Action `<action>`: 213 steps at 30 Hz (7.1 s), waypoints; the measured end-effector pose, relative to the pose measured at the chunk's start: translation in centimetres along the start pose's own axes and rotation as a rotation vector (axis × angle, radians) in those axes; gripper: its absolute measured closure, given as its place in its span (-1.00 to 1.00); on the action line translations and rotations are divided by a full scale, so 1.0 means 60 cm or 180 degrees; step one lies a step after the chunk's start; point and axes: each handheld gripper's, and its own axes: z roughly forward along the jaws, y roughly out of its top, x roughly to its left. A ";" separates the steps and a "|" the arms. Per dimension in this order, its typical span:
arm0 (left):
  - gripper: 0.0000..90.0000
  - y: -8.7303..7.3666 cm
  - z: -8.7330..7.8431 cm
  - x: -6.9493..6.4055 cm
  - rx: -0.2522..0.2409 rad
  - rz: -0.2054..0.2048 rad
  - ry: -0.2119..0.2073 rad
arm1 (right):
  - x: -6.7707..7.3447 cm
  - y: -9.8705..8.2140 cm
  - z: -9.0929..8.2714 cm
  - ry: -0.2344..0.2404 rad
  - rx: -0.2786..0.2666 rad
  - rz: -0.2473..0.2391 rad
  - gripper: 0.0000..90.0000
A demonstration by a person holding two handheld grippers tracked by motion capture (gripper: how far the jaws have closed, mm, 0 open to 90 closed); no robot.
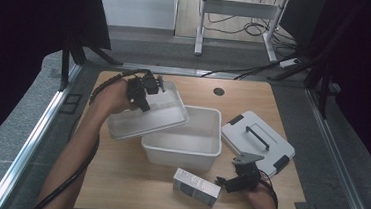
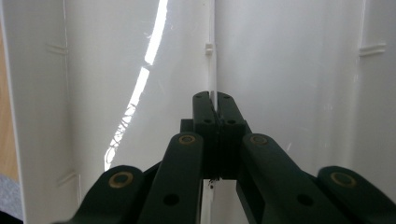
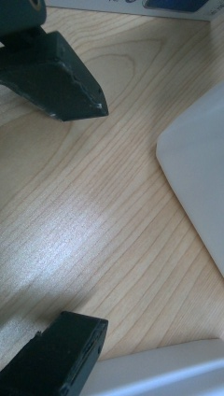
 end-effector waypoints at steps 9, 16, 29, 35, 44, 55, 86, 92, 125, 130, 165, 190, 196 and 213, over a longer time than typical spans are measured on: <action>0.98 -0.077 -0.002 0.026 0.0001 -0.0332 0.0026 | 0.000 0.000 0.000 -0.0002 0.0000 0.0003 -0.98; 0.98 -0.143 -0.003 0.041 -0.0010 -0.0623 0.0059 | 0.000 0.000 0.000 -0.0004 0.0000 0.0006 -0.98; 0.98 -0.237 0.009 0.056 0.0026 -0.0937 0.0085 | 0.000 0.000 0.000 -0.0009 -0.0001 0.0007 -0.98; 0.98 -0.257 0.057 0.056 0.0039 -0.0986 0.0012 | 0.000 0.000 0.000 -0.0006 0.0004 0.0006 -0.98; 0.98 -0.266 0.139 0.051 0.0034 -0.1042 -0.0047 | 0.000 0.000 0.000 -0.0007 0.0004 0.0007 -0.98; 0.98 -0.274 0.216 0.046 -0.0015 -0.1138 -0.0078 | 0.000 0.000 0.000 -0.0008 0.0000 0.0009 -0.97; -0.69 -0.249 0.168 -0.026 -0.0979 -0.1156 0.0016 | 0.000 0.000 0.000 -0.0007 -0.0001 0.0008 -0.97; -0.80 -0.237 0.160 -0.059 -0.1179 -0.1062 0.0005 | 0.000 0.000 0.000 -0.0008 -0.0001 0.0008 -0.97; -1.00 -0.207 0.274 -0.204 -0.1697 -0.0670 0.0081 | -0.001 0.000 0.000 -0.0010 -0.0002 0.0002 -0.97; -1.00 -0.207 0.290 -0.209 -0.1768 -0.0716 0.0066 | 0.000 0.000 -0.006 0.0080 0.0031 0.0062 -0.97; -1.00 -0.207 0.299 -0.208 -0.1822 -0.0831 -0.0052 | 0.148 0.118 -0.060 0.0656 0.1556 -0.0919 -0.68; -1.00 -0.207 0.299 -0.208 -0.1820 -0.0834 -0.0050 | 0.203 0.238 -0.006 0.0821 0.2118 -0.1442 0.22; -1.00 -0.207 0.299 -0.208 -0.1820 -0.0833 -0.0050 | 0.202 0.271 -0.032 0.0849 0.2099 -0.1488 0.23; -1.00 -0.207 0.299 -0.208 -0.1831 -0.0852 -0.0054 | 0.165 0.394 -0.117 0.0696 0.1799 -0.1454 0.24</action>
